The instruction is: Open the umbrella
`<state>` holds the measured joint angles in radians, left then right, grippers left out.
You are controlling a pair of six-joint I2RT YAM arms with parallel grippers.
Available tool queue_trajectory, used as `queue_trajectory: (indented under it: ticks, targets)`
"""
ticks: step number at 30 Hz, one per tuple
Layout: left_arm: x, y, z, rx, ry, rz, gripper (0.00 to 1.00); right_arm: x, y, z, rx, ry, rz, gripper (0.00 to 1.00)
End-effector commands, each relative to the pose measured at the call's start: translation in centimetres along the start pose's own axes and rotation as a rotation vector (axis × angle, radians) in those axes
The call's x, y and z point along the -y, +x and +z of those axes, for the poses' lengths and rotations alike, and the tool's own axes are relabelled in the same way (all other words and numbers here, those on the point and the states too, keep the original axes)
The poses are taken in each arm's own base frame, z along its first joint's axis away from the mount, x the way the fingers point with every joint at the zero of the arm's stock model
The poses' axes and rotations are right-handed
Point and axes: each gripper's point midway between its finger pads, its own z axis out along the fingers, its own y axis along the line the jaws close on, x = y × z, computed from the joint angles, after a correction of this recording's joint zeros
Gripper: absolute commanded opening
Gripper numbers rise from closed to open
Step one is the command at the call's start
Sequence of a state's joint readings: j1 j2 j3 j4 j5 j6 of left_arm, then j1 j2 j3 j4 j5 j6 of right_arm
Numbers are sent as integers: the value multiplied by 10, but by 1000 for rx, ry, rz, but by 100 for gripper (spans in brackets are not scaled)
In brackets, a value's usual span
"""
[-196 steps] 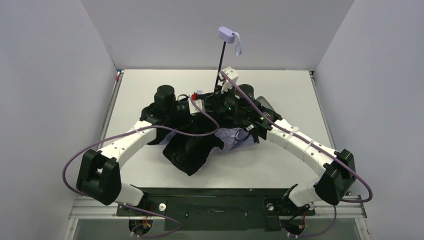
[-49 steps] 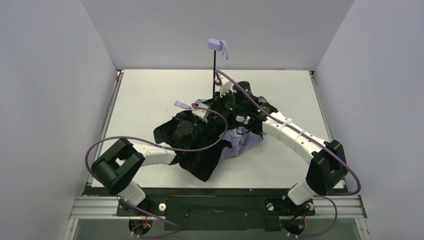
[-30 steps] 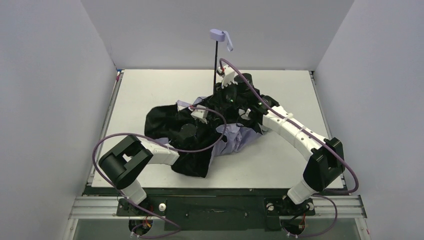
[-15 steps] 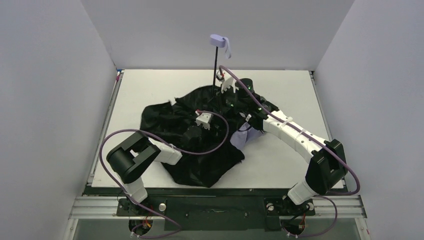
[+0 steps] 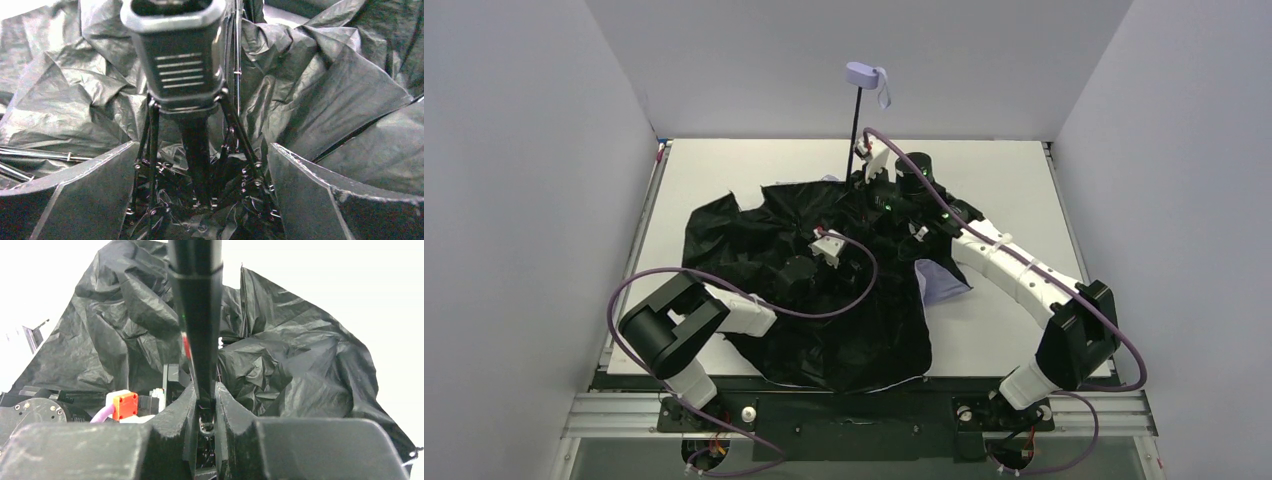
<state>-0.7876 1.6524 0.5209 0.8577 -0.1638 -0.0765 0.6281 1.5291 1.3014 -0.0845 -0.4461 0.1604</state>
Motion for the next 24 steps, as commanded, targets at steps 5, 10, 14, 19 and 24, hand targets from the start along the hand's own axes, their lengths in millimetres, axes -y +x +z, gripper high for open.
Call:
queue_trajectory:
  ticks: [5, 10, 14, 19, 24]
  targets:
    - [-14, 83, -24, -283, -12, 53, 97, -34, -230, -92, 637, -6, -197, 0]
    - [-15, 61, -23, -210, -10, 58, 97, -27, -214, -87, 584, 10, -209, 0]
    - [-8, -12, -23, -11, 37, 97, 97, -19, -141, -56, 431, 1, -236, 0]
    - [-1, -110, -32, 221, 90, 175, 100, -23, -94, -39, 346, -21, -241, 0]
    - [22, -159, -46, 337, 222, 226, 90, -29, -85, -35, 329, -38, -252, 0]
